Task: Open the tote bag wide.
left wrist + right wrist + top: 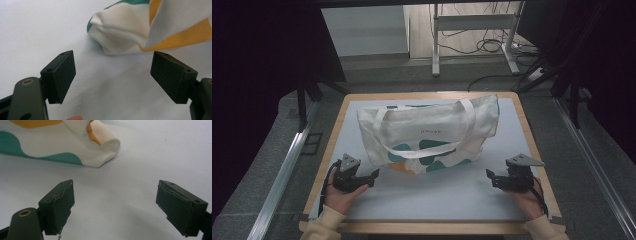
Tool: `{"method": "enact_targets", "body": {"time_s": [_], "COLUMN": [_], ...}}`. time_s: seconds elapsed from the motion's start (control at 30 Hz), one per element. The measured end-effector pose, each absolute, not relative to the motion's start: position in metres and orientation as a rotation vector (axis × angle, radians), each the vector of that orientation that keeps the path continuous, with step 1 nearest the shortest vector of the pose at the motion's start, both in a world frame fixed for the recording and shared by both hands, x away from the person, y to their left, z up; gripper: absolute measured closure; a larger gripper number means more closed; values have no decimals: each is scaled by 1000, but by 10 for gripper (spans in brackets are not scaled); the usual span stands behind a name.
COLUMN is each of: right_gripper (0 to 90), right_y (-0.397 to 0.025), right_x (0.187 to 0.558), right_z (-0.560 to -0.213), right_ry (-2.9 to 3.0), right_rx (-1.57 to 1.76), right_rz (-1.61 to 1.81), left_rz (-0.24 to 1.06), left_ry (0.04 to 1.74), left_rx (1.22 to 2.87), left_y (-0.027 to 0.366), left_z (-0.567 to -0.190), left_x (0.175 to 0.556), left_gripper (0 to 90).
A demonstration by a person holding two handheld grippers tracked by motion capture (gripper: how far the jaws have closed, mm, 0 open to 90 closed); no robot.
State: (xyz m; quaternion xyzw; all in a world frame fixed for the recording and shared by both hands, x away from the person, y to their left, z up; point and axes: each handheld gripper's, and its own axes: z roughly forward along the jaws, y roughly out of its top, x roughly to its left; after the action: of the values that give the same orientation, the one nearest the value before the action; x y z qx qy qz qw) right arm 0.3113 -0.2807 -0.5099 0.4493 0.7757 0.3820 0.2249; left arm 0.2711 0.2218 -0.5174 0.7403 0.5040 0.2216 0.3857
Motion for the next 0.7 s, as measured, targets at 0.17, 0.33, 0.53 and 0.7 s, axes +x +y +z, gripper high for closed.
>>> {"method": "enact_targets", "body": {"time_s": [0.17,0.33,0.53,0.7], "right_gripper": [178,203,206,217], "right_y": [-284,-286,-281,-280], "right_x": [307,305,305,305], "right_z": [-510,-506,-508,-506], "right_ry": [2134,2126,2124,2121], "right_rx": [1246,1251,1267,1260], "right_rz": [1082,1110,1118,1122], "left_rz": [574,594,570,582], "left_ry": [1274,1262,1276,1266], "left_rx": [1884,1924,1903,1917], "left_y": [221,223,228,225], "left_z": [-515,-517,-516,-514], "left_x": [268,262,262,261], "left_gripper": [216,223,225,225]}}
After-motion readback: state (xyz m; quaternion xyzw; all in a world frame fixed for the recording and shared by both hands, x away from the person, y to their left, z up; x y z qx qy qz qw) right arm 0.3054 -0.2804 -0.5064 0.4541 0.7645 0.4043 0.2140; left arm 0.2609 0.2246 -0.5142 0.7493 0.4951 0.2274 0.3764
